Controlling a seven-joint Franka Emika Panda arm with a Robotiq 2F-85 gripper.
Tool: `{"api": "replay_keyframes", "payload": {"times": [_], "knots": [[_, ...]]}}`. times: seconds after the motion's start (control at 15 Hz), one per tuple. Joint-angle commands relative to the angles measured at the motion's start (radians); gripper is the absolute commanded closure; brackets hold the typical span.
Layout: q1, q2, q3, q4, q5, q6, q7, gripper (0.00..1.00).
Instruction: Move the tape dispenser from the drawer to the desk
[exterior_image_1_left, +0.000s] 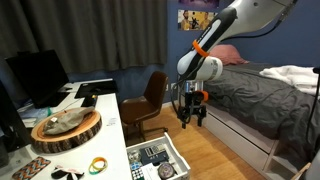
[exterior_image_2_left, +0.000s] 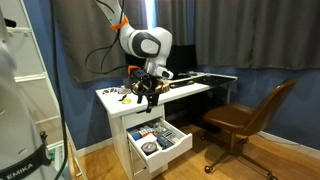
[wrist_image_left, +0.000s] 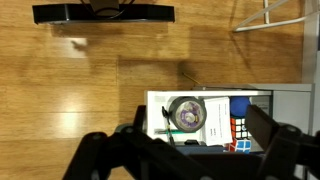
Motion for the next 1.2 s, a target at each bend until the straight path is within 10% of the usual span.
{"api": "replay_keyframes", "payload": {"times": [0.0, 0.6, 1.13], "knots": [[0.001, 0.037, 0.01, 0.022, 0.025, 0.025, 0.047, 0.0], [0.047, 0.285, 0.074, 0.058, 0.199, 0.428, 0.278, 0.0], [0.315, 0.6, -0.103, 0.179, 0.076, 0.673, 0.662, 0.0]]}}
